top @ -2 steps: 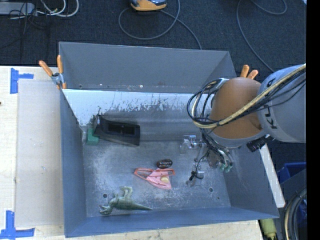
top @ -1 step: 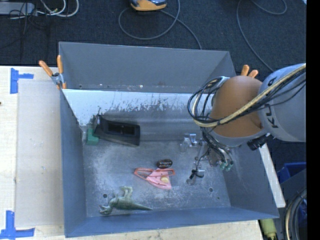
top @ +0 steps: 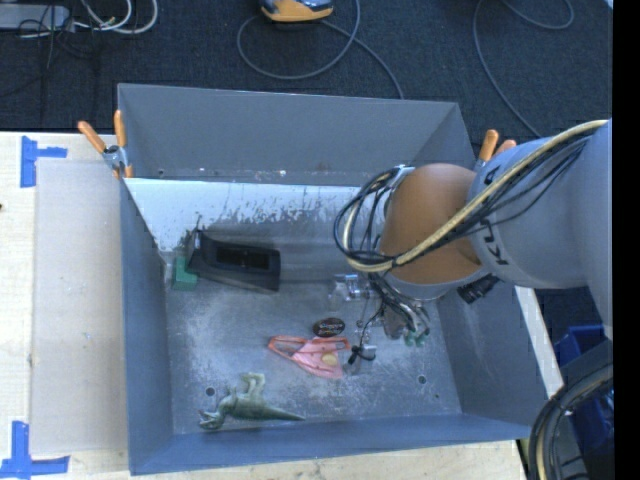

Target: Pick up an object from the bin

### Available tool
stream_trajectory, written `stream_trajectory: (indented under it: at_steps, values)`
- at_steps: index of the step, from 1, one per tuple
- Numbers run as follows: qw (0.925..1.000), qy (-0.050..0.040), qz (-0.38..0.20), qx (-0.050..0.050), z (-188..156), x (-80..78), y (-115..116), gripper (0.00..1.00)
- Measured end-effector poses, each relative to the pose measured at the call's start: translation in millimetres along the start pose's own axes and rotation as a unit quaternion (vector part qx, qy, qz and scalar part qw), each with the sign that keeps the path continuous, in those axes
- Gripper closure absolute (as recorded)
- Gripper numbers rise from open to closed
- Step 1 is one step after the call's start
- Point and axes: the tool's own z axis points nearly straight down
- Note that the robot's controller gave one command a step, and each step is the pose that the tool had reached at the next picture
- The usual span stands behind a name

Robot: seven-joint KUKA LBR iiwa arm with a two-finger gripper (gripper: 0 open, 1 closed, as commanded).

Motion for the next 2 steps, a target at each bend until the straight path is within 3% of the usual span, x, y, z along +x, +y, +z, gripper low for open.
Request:
stream_trajectory:
  at_steps: [1,2]
  values:
    - [0.9994,0.0023,-0.035,-0.002,28.3,0.9,24.4,0.00]
    - [0.9986,-0.0010,-0.053,0.001,27.5,-3.5,15.9,1.00]
